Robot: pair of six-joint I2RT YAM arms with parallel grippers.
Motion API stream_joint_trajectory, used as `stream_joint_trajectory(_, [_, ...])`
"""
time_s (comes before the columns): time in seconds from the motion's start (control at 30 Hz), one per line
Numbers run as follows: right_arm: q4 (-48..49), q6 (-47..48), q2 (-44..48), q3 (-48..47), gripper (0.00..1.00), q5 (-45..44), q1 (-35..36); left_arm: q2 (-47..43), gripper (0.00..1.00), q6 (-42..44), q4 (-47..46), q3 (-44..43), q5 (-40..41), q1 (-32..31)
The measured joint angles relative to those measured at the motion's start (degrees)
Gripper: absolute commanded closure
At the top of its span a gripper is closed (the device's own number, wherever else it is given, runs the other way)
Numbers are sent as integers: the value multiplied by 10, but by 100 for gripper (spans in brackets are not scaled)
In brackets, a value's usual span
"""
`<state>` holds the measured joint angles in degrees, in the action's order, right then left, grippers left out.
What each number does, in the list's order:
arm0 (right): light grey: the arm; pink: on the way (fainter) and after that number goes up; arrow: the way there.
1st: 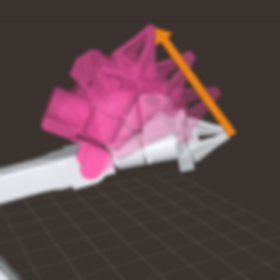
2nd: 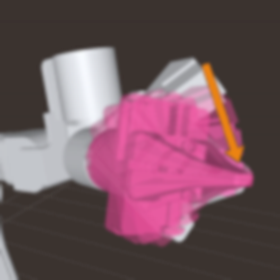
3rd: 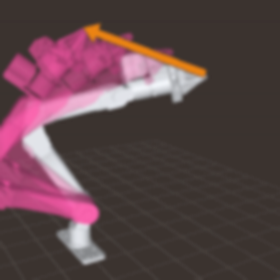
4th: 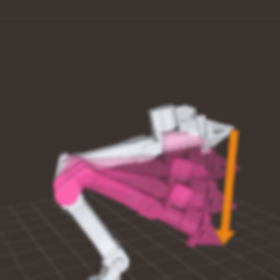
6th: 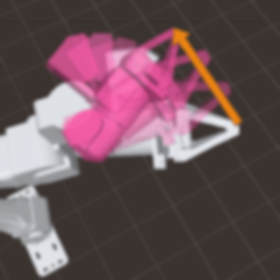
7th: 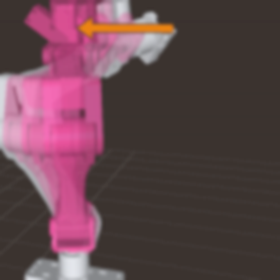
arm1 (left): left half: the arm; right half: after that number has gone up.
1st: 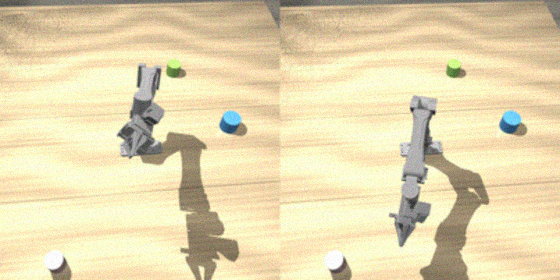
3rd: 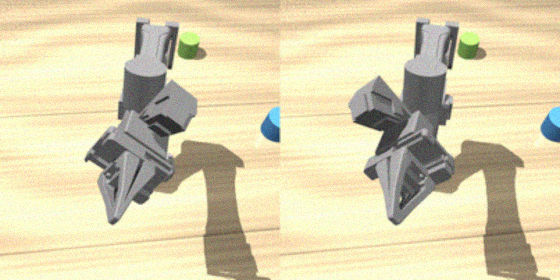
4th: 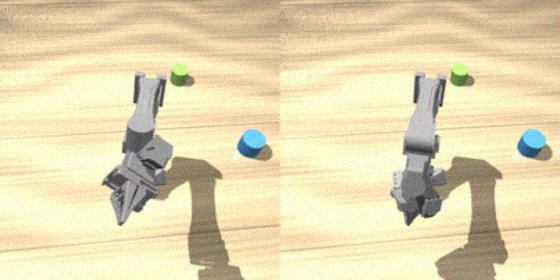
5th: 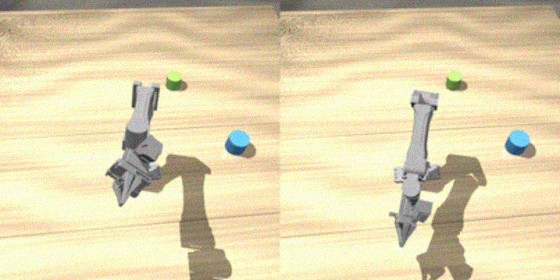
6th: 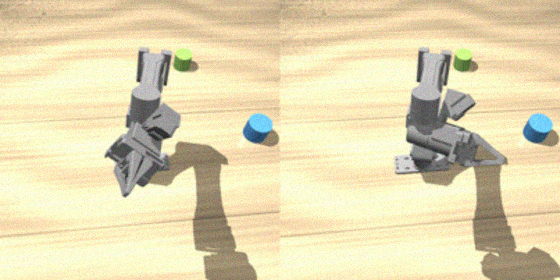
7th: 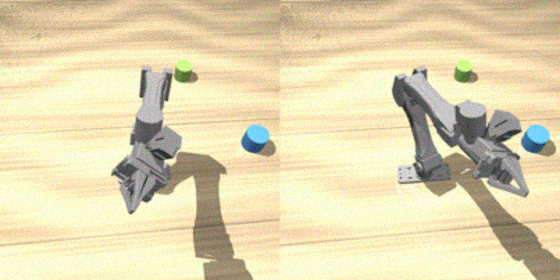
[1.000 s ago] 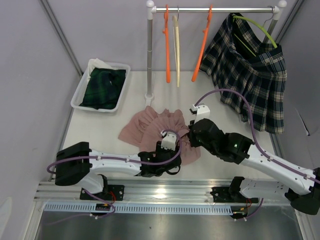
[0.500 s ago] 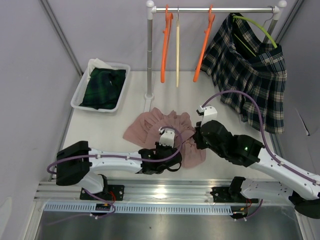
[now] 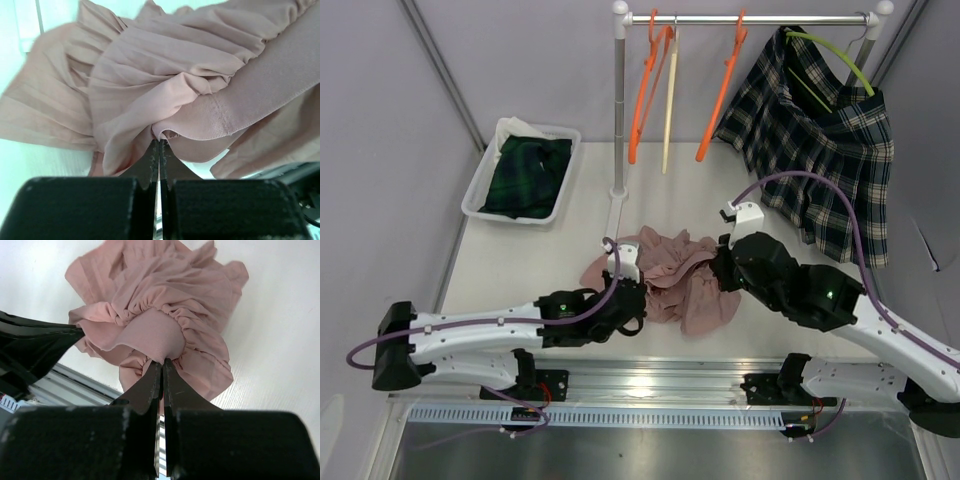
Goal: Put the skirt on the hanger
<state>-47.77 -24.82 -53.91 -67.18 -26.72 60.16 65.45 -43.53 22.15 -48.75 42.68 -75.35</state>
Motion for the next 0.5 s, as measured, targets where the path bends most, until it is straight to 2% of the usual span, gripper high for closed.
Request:
stream_joint_trajectory(0.13, [-15, 16, -9, -34, 100, 2, 0, -54, 100, 6, 28, -6, -8, 0])
stream_joint_trajectory(0.33, [-36, 57, -29, -95, 100, -3, -3, -110, 100, 7, 105, -90, -3, 6])
stream_joint_trajectory(0.43, [-37, 83, -29, -99, 100, 10, -27, -128, 100, 7, 123, -114, -10, 45])
stream_joint_trajectory(0.5, [-31, 99, -30, -92, 100, 37, -61, -134, 100, 12, 123, -110, -36, 97])
